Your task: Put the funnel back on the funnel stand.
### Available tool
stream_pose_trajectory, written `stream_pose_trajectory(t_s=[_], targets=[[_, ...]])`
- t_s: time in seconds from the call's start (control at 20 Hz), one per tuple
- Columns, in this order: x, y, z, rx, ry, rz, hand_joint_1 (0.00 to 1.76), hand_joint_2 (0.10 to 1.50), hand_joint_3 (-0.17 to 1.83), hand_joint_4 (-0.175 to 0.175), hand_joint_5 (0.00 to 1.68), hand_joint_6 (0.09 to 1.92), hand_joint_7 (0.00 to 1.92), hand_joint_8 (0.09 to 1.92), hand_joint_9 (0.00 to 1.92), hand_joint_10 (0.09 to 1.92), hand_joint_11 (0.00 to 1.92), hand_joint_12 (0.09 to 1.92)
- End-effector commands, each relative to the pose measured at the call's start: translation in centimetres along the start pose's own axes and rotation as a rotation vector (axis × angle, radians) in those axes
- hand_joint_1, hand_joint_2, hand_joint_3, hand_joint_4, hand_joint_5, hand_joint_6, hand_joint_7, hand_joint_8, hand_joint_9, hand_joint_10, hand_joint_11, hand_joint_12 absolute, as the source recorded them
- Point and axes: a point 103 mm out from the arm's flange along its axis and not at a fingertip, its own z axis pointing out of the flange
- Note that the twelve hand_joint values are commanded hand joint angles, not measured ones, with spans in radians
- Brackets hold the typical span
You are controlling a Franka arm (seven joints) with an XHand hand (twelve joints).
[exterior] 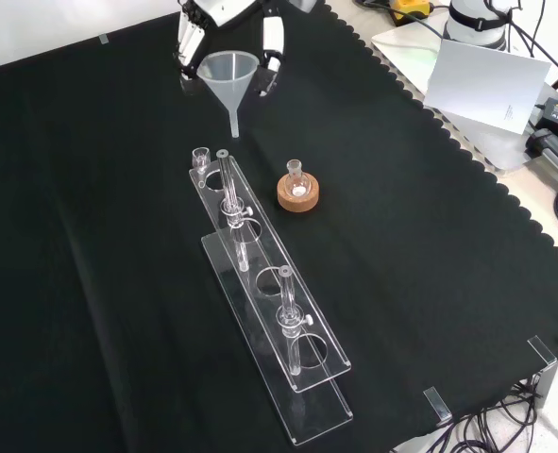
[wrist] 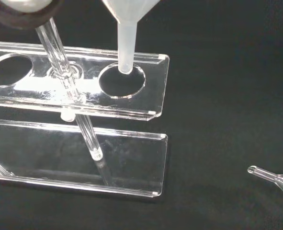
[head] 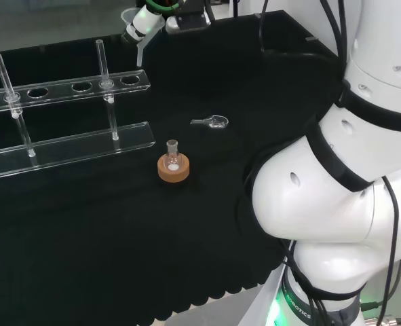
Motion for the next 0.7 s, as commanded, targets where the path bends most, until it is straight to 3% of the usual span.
stream_pose_trajectory(t_s=[0.05, 0.4, 0.7], targets=[[0.9, 2.2, 1.5, 0.010, -0.009, -0.029, 0.86, 0.80, 0.47, -0.040, 0.85, 0.79, 0.83, 0.80, 1.25, 0.36, 0.92, 1.01], [1.2, 3.3, 2.3, 0.012, -0.017, -0.041, 0.86, 0.80, 0.47, -0.041, 0.85, 0.79, 0.83, 0.80, 1.26, 0.36, 0.93, 1.00], [0.9, 3.8, 2.7, -0.031, -0.011, -0.042, 0.86, 0.80, 0.47, -0.042, 0.85, 0.79, 0.83, 0.80, 1.26, 0.36, 0.93, 1.00]])
